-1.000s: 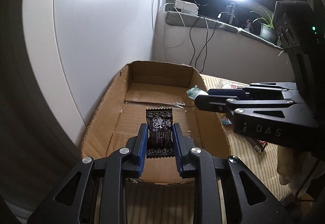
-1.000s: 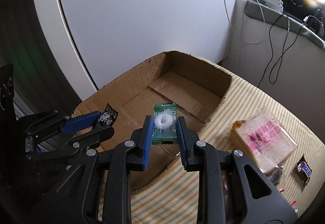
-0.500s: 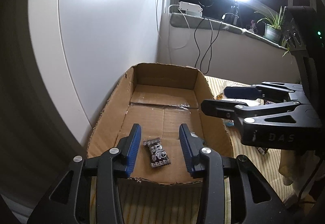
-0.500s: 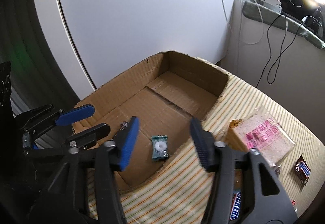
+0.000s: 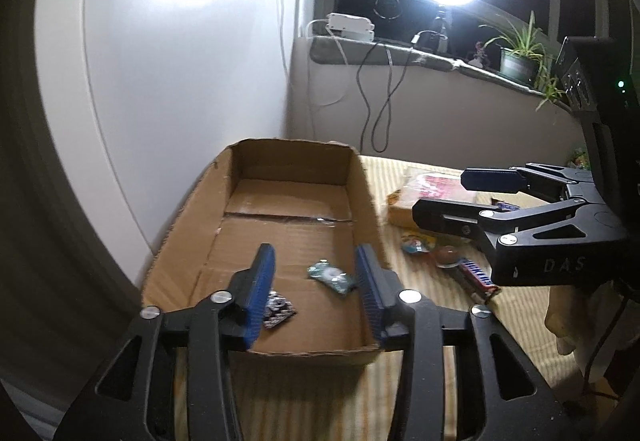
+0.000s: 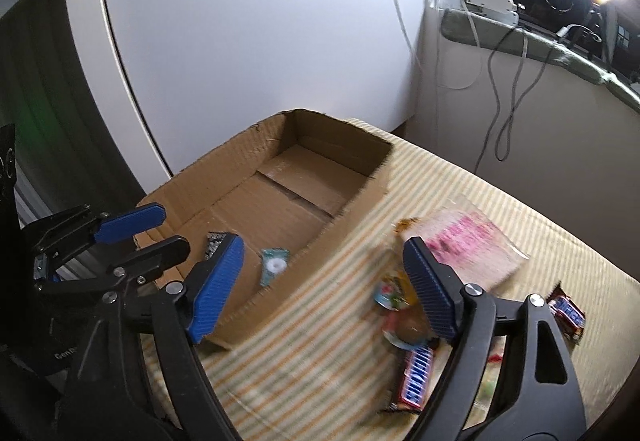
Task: Organize snacks
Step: 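Carry both packets into the cardboard box and open both tools, then grasp the Snickers bar with left tool while right tool grasps red candy bag, then carry the Snickers bar and red candy bag into the box and release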
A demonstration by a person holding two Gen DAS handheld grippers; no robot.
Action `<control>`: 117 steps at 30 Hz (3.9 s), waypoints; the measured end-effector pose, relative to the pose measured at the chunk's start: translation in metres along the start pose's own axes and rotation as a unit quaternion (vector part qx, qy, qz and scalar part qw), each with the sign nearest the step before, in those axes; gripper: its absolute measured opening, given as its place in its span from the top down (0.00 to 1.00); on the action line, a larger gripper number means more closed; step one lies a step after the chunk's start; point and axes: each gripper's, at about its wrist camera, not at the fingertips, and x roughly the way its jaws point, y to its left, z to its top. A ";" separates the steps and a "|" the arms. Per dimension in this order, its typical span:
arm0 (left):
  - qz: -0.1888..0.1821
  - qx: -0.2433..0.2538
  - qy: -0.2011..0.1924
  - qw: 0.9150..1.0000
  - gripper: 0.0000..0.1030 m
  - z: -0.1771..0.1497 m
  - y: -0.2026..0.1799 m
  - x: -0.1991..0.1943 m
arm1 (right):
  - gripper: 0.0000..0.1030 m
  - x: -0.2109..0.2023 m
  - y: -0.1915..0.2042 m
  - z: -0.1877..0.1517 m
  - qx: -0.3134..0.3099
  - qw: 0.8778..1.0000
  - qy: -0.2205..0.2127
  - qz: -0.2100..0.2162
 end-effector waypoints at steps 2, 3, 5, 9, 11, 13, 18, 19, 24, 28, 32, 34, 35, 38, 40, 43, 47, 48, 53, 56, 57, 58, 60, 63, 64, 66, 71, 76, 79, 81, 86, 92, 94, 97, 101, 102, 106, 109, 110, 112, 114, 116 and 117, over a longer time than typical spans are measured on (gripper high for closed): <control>-0.006 0.005 -0.002 1.000 0.50 0.000 -0.009 -0.002 | 0.18 -0.008 -0.011 -0.005 0.006 1.000 -0.003 -0.005; -0.011 0.007 -0.001 1.000 0.50 0.000 -0.013 -0.002 | 0.18 -0.013 -0.017 -0.007 0.010 1.000 -0.004 -0.007; -0.018 0.010 0.000 1.000 0.50 0.000 -0.022 -0.001 | 0.17 -0.021 -0.029 -0.013 0.018 1.000 -0.006 -0.012; -0.037 0.018 0.006 0.999 0.50 -0.001 -0.041 0.002 | 0.17 -0.038 -0.055 -0.027 0.029 0.999 -0.007 -0.030; -0.046 0.021 0.011 0.999 0.50 -0.003 -0.051 0.004 | 0.17 -0.047 -0.071 -0.036 0.035 0.999 -0.006 -0.041; -0.057 0.026 0.018 0.998 0.50 -0.005 -0.062 0.009 | 0.17 -0.056 -0.086 -0.046 0.041 0.998 -0.003 -0.050; -0.083 0.033 0.045 0.995 0.50 -0.013 -0.088 0.024 | 0.17 -0.069 -0.120 -0.073 0.048 0.995 0.016 -0.084; -0.089 0.034 0.050 0.994 0.50 -0.015 -0.093 0.028 | 0.17 -0.070 -0.125 -0.077 0.049 0.995 0.021 -0.087; -0.105 0.036 0.075 0.991 0.50 -0.020 -0.117 0.046 | 0.17 -0.074 -0.155 -0.105 0.048 0.992 0.054 -0.107; -0.109 0.038 0.094 0.989 0.50 -0.021 -0.129 0.061 | 0.17 -0.076 -0.164 -0.123 0.040 0.990 0.072 -0.111; -0.106 0.035 0.110 0.988 0.47 -0.021 -0.135 0.075 | 0.17 -0.073 -0.170 -0.131 0.036 0.990 0.084 -0.104; -0.106 0.032 0.117 0.987 0.47 -0.021 -0.136 0.080 | 0.18 -0.071 -0.173 -0.130 0.029 0.991 0.089 -0.100; -0.106 0.031 0.120 0.987 0.47 -0.021 -0.136 0.083 | 0.18 -0.069 -0.174 -0.131 0.024 0.991 0.093 -0.096; -0.101 0.032 0.128 0.986 0.47 -0.021 -0.138 0.091 | 0.24 -0.063 -0.178 -0.131 0.017 0.990 0.103 -0.091; -0.098 0.034 0.132 0.986 0.47 -0.020 -0.138 0.095 | 0.27 -0.059 -0.181 -0.132 0.016 0.990 0.112 -0.087; -0.093 0.034 0.136 0.986 0.47 -0.021 -0.138 0.100 | 0.33 -0.055 -0.182 -0.134 0.013 0.989 0.122 -0.081; -0.099 0.038 0.145 0.984 0.56 -0.023 -0.139 0.105 | 0.46 -0.051 -0.184 -0.137 0.011 0.988 0.131 -0.077; -0.102 0.039 0.146 0.983 0.58 -0.024 -0.139 0.106 | 0.49 -0.049 -0.184 -0.138 0.012 0.988 0.135 -0.077; -0.103 0.051 0.144 0.983 0.64 -0.025 -0.141 0.104 | 0.63 -0.046 -0.191 -0.140 0.021 0.987 0.140 -0.075; -0.106 0.051 0.142 0.983 0.70 -0.026 -0.140 0.102 | 0.66 -0.045 -0.191 -0.140 0.024 0.987 0.140 -0.073; -0.108 0.051 0.141 0.983 0.72 -0.026 -0.141 0.102 | 0.66 -0.045 -0.191 -0.140 0.024 0.987 0.140 -0.074; -0.108 0.051 0.140 0.983 0.73 -0.027 -0.140 0.100 | 0.66 -0.044 -0.191 -0.140 0.023 0.987 0.141 -0.075; -0.109 0.052 0.138 0.983 0.73 -0.027 -0.139 0.098 | 0.67 -0.046 -0.189 -0.141 0.022 0.987 0.141 -0.077; -0.114 0.045 0.135 0.983 0.74 -0.027 -0.136 0.093 | 0.67 -0.048 -0.189 -0.140 0.027 0.987 0.138 -0.078; -0.116 0.042 0.134 0.983 0.74 -0.028 -0.135 0.092 | 0.67 -0.050 -0.189 -0.140 0.032 0.987 0.135 -0.079; -0.119 0.038 0.131 0.984 0.75 -0.027 -0.133 0.089 | 0.67 -0.054 -0.190 -0.139 0.037 0.987 0.131 -0.081; -0.125 0.033 0.119 0.984 0.75 -0.027 -0.131 0.077 | 0.67 -0.067 -0.185 -0.136 0.041 0.988 0.121 -0.085; -0.130 0.026 0.104 0.986 0.75 -0.024 -0.126 0.064 | 0.67 -0.077 -0.179 -0.131 0.044 0.989 0.109 -0.086; -0.131 0.021 0.091 0.987 0.75 -0.020 -0.120 0.056 | 0.67 -0.082 -0.172 -0.126 0.041 0.990 0.103 -0.086; -0.129 0.018 0.082 0.988 0.75 -0.016 -0.115 0.050 | 0.67 -0.084 -0.165 -0.119 0.038 0.991 0.096 -0.084; -0.121 0.010 0.060 0.991 0.75 -0.008 -0.098 0.037 | 0.67 -0.084 -0.145 -0.099 0.033 0.994 0.076 -0.067; -0.100 -0.003 0.039 0.994 0.75 -0.002 -0.069 0.024 | 0.67 -0.073 -0.118 -0.076 0.016 0.997 0.060 -0.043; -0.092 -0.007 0.032 0.995 0.75 0.001 -0.058 0.020 | 0.67 -0.067 -0.108 -0.068 0.012 0.998 0.056 -0.034; -0.081 -0.015 0.024 0.996 0.75 0.003 -0.041 0.015 | 0.67 -0.056 -0.093 -0.053 0.001 0.998 0.051 -0.023; -0.066 -0.028 0.016 0.997 0.75 0.006 -0.018 0.010 | 0.67 -0.042 -0.075 -0.037 -0.013 0.999 0.048 -0.012; -0.061 -0.031 0.015 0.998 0.75 0.006 -0.012 0.009 | 0.67 -0.037 -0.070 -0.032 -0.018 0.999 0.048 -0.008; -0.047 -0.043 0.012 0.998 0.75 0.006 0.006 0.007 | 0.67 -0.019 -0.052 -0.015 -0.032 0.998 0.048 0.004; -0.036 -0.051 0.011 0.998 0.75 0.004 0.020 0.008 | 0.67 -0.004 -0.037 0.000 -0.044 0.998 0.049 0.011; -0.033 -0.054 0.012 0.998 0.75 0.004 0.024 0.008 | 0.67 0.000 -0.033 0.004 -0.047 0.998 0.049 0.014; -0.029 -0.057 0.013 0.998 0.75 0.004 0.030 0.009 | 0.67 0.009 -0.023 0.013 -0.055 0.997 0.049 0.019; -0.026 -0.059 0.015 0.998 0.75 0.003 0.034 0.012 | 0.67 0.020 -0.014 0.022 -0.062 0.997 0.050 0.024; -0.026 -0.061 0.017 0.998 0.75 0.003 0.037 0.014 | 0.67 0.030 -0.007 0.029 -0.068 0.996 0.052 0.028; -0.026 -0.062 0.019 0.998 0.75 0.003 0.038 0.016 | 0.67 0.036 -0.003 0.032 -0.070 0.996 0.055 0.028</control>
